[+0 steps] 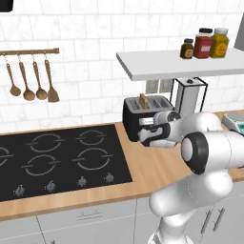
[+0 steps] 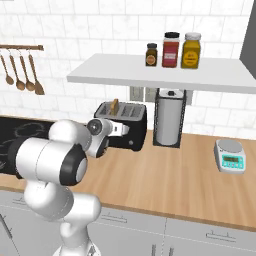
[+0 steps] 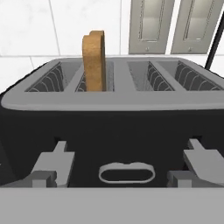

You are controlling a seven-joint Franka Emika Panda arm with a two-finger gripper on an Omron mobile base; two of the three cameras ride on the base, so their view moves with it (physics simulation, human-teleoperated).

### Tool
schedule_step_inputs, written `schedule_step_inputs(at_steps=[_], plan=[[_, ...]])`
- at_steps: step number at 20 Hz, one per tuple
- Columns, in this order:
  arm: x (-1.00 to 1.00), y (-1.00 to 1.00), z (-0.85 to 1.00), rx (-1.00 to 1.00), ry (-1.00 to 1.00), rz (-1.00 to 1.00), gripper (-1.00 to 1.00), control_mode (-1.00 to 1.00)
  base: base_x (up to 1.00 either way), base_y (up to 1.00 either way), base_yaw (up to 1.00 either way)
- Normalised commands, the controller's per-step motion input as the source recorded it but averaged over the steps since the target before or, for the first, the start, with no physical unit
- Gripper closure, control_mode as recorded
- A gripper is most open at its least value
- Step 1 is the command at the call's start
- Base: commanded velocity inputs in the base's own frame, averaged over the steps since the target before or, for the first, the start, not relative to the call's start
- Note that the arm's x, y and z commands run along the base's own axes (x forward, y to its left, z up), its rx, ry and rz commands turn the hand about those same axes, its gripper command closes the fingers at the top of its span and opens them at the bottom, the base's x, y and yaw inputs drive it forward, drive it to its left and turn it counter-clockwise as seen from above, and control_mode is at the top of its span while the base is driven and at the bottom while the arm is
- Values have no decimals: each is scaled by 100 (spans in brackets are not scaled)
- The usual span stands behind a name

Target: Start the toaster. Once the lever pops up, take the bread to the plate on the dining counter.

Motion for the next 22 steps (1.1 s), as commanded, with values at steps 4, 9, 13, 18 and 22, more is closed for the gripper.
schedule_step_inputs(at_steps=[4,9,13,18,22], plan=[[6,0,0,0,0,0,-100,-100,0,0,0],[7,0,0,0,0,0,-100,-100,0,0,0],[0,0,-16,0,0,0,-100,-100,0,0,0],[0,0,-27,0,0,0,-100,-100,0,0,0],[0,0,-32,0,0,0,-100,-100,0,0,0]])
